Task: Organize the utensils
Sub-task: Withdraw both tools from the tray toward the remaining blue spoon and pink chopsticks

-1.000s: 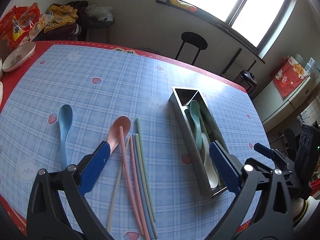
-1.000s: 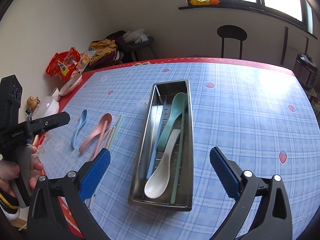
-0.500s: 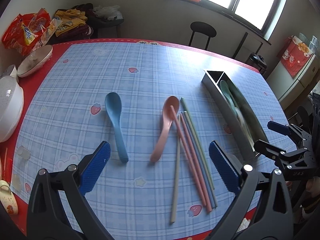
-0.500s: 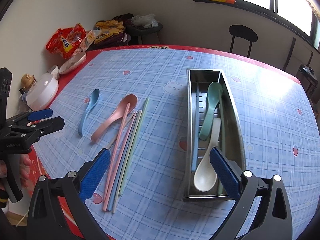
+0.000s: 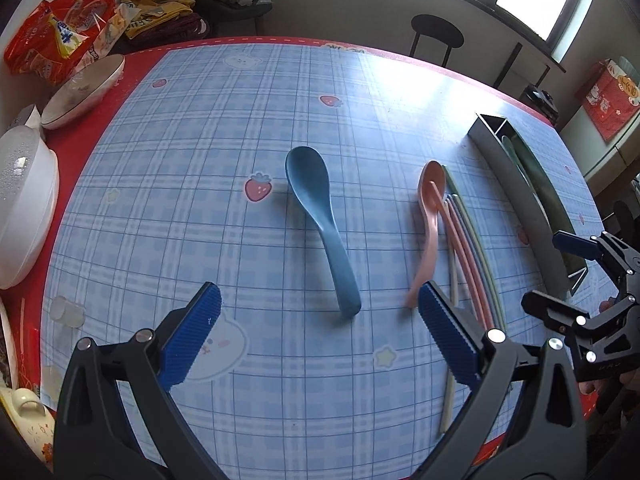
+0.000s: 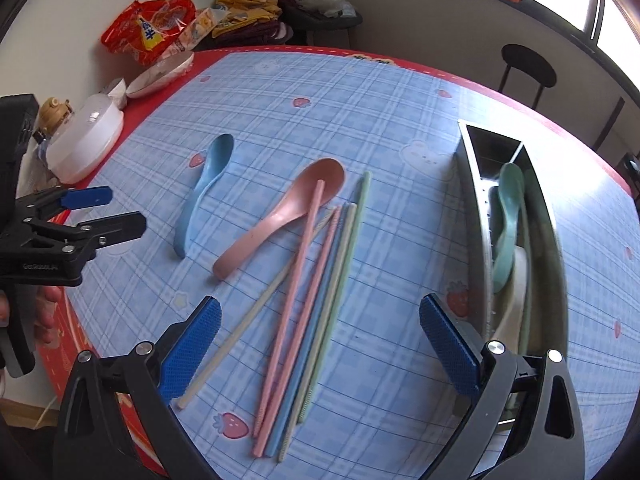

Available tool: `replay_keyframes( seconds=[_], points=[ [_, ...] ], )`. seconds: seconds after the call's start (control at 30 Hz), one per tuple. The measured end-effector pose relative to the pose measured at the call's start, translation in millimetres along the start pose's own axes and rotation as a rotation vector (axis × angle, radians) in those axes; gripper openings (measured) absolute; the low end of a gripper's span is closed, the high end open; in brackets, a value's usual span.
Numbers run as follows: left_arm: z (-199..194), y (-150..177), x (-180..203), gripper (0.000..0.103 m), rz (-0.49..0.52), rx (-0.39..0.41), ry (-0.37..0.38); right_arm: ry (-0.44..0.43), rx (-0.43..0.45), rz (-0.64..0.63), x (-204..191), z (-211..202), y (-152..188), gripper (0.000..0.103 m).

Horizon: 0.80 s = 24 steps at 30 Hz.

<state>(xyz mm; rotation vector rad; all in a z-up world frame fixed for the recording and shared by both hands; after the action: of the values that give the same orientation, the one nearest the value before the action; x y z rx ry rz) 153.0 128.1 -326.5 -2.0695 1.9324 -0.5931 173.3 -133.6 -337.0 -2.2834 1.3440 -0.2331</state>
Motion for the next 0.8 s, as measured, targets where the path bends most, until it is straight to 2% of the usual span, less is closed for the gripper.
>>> replay_keyframes(
  seconds=[0.07,0.13,0.2,0.27,0.53,0.6,0.8],
  points=[
    [6,-1,0,0.097,0.008,-0.007,0.012,-0.002,-0.021,-0.003,-4,8,0,0.096],
    [12,-1,0,0.097,0.016,-0.019,0.015,-0.012,-0.042,-0.010,-7,16,0,0.090],
    [18,-1,-1,0.097,0.019,-0.030,0.019,-0.016,-0.065,-0.019,-10,24,1,0.077],
    [23,-1,-2,0.097,0.015,-0.035,0.027,-0.028,-0.090,-0.018,-10,32,1,0.073],
    [33,2,-17,0.097,-0.101,-0.066,0.076,-0.091,-0.121,-0.008,-11,47,-3,0.047],
    [33,4,-19,0.097,-0.109,-0.066,0.077,-0.108,-0.127,-0.012,-14,50,-3,0.037],
    [30,7,-22,0.097,-0.121,-0.060,0.078,-0.126,-0.141,-0.012,-15,57,1,0.026]
  ],
)
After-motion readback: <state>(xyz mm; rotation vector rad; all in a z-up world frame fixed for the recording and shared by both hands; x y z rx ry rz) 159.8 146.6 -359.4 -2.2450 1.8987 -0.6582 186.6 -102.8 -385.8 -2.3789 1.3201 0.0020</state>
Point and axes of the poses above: each gripper's, at about its wrist camera, not at the fingertips, and z roughly the way its jaws point, x to its right, y to its underside, the point moved 3 cm from there along z, roughly the way its jaws point, and after that the axes turned 1 degree about -x, right-handed, at the moved point
